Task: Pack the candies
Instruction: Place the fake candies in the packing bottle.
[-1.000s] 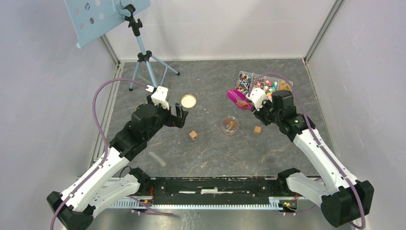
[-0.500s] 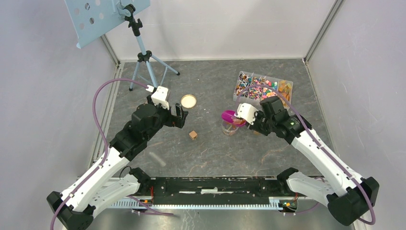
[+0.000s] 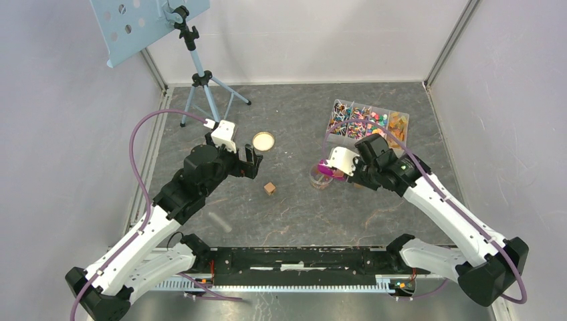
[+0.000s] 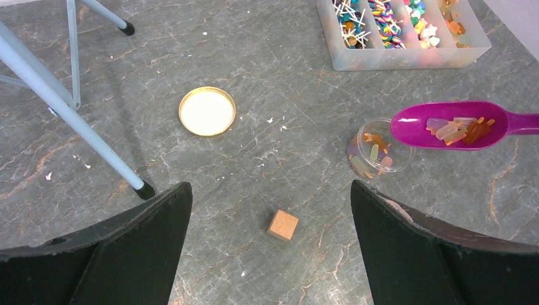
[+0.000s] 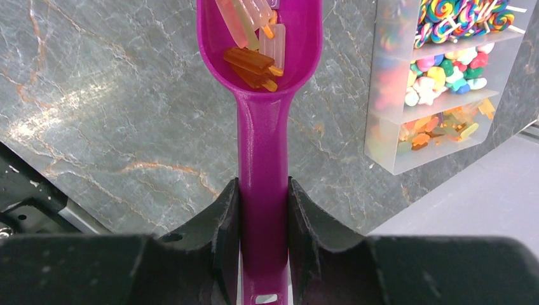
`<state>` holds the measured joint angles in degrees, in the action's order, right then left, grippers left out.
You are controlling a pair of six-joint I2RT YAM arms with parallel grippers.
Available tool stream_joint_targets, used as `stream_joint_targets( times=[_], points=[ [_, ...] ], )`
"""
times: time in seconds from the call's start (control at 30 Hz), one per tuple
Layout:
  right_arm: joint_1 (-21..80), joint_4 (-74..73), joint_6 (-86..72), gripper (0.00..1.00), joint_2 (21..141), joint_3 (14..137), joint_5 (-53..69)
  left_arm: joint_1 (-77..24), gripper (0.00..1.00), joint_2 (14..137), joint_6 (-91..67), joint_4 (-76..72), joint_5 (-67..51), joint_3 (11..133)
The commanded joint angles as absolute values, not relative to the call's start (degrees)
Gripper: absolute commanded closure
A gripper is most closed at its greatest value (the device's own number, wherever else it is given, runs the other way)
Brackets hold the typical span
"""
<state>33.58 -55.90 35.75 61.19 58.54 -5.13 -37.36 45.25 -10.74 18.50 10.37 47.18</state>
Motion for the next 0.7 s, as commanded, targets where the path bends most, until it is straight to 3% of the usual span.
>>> stream_joint_targets(
  times=[0.0,0.67],
  points=[
    [35.0,-58.4,34.2,1.0,61.9,62.4,-8.6,-37.4,0.0,45.0,-7.6,16.0,10.7,47.1],
    [44.6,-66.6,27.4,1.0,69.6,69.3,-19.1,-37.4,0.0,44.4,-7.6,16.0,11.0,47.0]
  ],
)
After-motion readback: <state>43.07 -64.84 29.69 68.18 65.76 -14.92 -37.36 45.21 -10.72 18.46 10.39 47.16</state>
